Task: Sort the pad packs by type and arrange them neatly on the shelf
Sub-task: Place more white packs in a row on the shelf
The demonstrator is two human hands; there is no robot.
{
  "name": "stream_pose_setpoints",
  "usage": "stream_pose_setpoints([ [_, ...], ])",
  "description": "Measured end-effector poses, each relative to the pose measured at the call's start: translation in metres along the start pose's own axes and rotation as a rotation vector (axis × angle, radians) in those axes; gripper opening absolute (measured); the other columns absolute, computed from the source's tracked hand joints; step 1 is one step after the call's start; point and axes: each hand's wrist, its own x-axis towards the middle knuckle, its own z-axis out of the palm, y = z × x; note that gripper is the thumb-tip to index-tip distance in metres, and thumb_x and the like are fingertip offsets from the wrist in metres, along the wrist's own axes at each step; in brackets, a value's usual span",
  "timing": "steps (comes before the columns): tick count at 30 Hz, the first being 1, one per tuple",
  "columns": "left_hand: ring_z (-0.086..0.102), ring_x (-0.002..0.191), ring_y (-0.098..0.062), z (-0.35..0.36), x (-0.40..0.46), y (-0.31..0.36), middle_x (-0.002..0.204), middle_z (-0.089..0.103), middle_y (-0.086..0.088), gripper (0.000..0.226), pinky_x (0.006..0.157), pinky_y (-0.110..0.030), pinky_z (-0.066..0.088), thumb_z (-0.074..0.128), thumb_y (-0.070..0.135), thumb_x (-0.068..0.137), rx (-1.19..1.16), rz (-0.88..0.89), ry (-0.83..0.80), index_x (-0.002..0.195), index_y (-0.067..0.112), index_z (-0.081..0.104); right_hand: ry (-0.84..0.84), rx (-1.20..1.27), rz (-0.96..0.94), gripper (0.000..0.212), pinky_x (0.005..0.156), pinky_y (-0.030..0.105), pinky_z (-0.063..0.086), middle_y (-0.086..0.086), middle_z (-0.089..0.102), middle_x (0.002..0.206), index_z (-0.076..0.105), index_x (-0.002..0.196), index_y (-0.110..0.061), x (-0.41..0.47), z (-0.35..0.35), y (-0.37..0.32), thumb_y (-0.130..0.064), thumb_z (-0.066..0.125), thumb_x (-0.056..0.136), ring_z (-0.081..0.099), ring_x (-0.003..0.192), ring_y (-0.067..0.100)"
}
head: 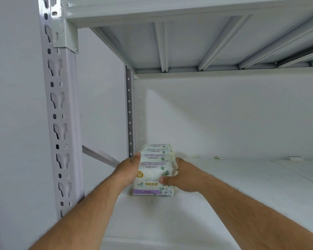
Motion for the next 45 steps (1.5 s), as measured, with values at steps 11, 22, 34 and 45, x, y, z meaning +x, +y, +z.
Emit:
stream_pose_setpoints([
  [11,0.034,0.142,-0.021,0.015,-0.098,0.036,0.160,0.027,0.001,0.063,0.113,-0.035,0.031,0.037,0.053,0.100,0.266,0.234,0.234,0.155,0.023,0.025,-0.003,-0.182,0.058,0.103,0.103,0.033,0.042,0.000,0.041,0.155,0.015,0.159,-0.015,-0.095,-0.042,0.015,-0.065,0.064,0.085,0.050,0.131,0.019],
  [22,0.012,0.150,-0.019,0.111,-0.254,0.074,0.165,0.008,0.008,0.066,0.120,-0.040,0.020,0.036,0.056,0.098,0.867,0.234,-0.034,0.156,0.029,0.018,0.009,-0.524,-0.113,0.085,0.118,0.040,0.029,0.002,0.028,0.163,0.019,0.159,-0.018,-0.242,-0.077,0.054,-0.064,0.049,0.094,0.026,0.149,0.022],
  [34,0.023,0.147,-0.021,0.181,-0.389,0.035,0.164,0.018,0.006,0.065,0.119,-0.039,0.025,0.043,0.049,0.098,0.921,0.391,-0.262,0.155,0.028,0.021,0.045,-0.546,-0.171,0.075,0.116,0.030,0.026,-0.014,0.017,0.166,0.013,0.159,-0.033,-0.422,-0.040,0.102,-0.063,0.043,0.097,0.024,0.149,0.012],
  [45,0.033,0.142,-0.025,0.272,-0.492,-0.090,0.162,0.022,0.006,0.063,0.111,-0.042,0.036,0.041,0.049,0.098,0.963,0.215,-0.571,0.154,0.027,0.024,-0.273,-0.614,0.217,0.076,0.111,0.045,0.038,0.003,0.032,0.161,0.023,0.157,-0.019,-0.534,0.064,0.230,-0.054,0.052,0.096,0.035,0.143,0.028],
])
